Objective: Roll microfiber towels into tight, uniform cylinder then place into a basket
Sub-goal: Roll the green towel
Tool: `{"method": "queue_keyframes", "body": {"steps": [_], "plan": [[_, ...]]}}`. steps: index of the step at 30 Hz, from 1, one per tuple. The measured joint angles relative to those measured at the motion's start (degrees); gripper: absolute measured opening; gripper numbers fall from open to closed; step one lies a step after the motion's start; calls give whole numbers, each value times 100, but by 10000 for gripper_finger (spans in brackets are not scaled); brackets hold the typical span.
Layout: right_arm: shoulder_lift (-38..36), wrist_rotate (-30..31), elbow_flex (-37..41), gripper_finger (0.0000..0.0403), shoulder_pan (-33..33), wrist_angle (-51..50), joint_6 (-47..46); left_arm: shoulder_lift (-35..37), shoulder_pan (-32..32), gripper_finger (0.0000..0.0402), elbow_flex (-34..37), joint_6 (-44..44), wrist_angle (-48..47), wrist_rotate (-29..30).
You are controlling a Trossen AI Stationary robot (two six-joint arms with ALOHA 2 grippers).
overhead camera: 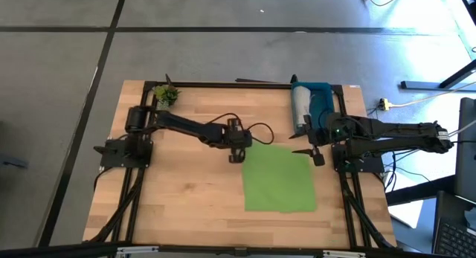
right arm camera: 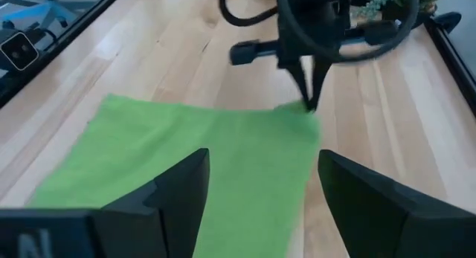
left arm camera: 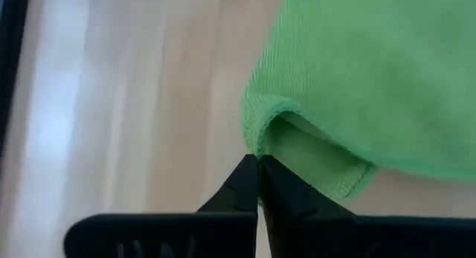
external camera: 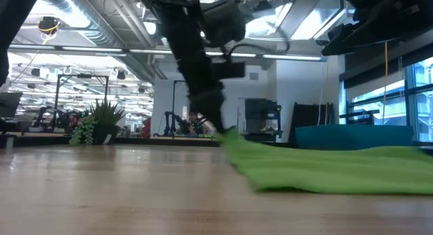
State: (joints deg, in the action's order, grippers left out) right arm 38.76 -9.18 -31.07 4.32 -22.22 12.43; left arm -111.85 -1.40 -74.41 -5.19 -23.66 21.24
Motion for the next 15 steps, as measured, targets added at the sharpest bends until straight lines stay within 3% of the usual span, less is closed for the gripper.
{"method": "queue_keyframes", "body": {"steps": [8, 15], "plan": [[13, -1, 0, 252, 0, 0, -16, 133, -197, 0, 7, -147, -1360, 582], [24, 0, 0, 252, 0, 2, -18, 133, -364, 1, 8, -208, -1493, 733]]}}
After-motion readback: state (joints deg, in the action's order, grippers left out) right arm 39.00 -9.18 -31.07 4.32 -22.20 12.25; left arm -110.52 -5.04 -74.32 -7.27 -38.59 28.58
